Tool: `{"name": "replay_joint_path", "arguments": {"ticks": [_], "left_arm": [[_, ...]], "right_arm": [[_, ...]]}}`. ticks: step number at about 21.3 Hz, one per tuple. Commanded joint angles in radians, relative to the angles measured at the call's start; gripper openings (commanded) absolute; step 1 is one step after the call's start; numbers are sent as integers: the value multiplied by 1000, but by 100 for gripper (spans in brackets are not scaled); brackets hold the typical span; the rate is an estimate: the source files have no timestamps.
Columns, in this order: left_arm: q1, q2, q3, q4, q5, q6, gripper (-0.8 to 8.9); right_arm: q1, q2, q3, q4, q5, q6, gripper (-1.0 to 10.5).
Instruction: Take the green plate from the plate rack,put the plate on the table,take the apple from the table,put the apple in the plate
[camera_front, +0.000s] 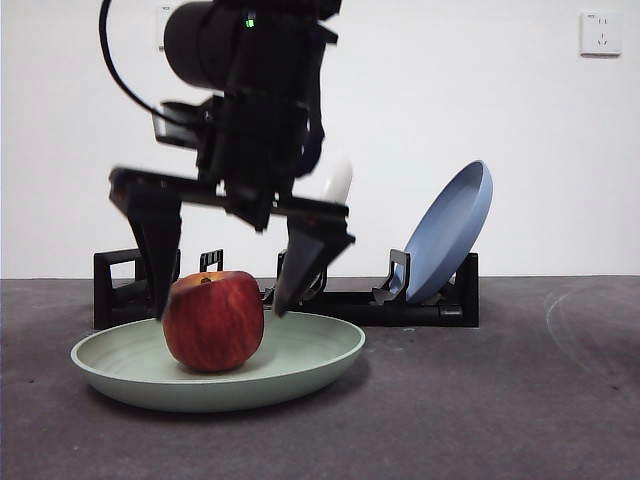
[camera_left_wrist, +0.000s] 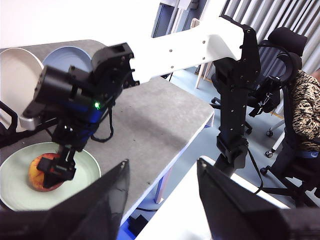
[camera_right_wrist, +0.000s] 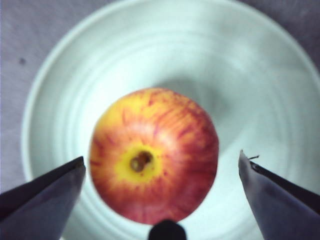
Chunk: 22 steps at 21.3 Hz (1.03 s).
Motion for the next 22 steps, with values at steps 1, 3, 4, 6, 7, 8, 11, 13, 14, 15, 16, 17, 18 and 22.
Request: {"name": "replay_joint_path", "arguments": {"ticks": [1,3,4,6,7,8,11,13,14,15,16,17,18,22], "left_arm": [[3,-8,-5,5,-3,5,228],[3,-8,-5,6,-5,5,228],[3,-8,-5,8,-12,5,227],[3,-8,-5,13,-38,6,227],[3,-8,-5,14,-53,8,227],[3,-8,-5,16,-77,8,227],[3,-7,-5,24,-137,7,225],[3,-7,-5,28,-169,7,225],[3,-5,-5,31,-185,6,225],[3,-1,-5,34,-196,3,225],[3,2,-5,37,-210,3,225],[3,5,-5,41,-220,4,225],[3,8,-5,45,-224,4,225],[3,24,-5,73,-232,5,225]], "right_arm": [[3,11,74,-65,0,-5,512],[3,7,179,-191,0,-35,508],[3,4,219,-237,1,-54,507],[3,-9,286,-316,14,-84,505],[3,-18,311,-346,25,-94,505],[5,-39,332,-376,39,-108,505],[8,-115,339,-423,45,-122,505],[10,-170,337,-462,46,-125,504],[10,-203,337,-483,46,-125,505],[10,-230,337,-501,51,-124,505],[10,-265,337,-522,57,-125,504],[10,-301,337,-541,59,-125,505],[12,-330,335,-545,60,-124,504],[40,-475,309,-545,69,-115,504]]}}
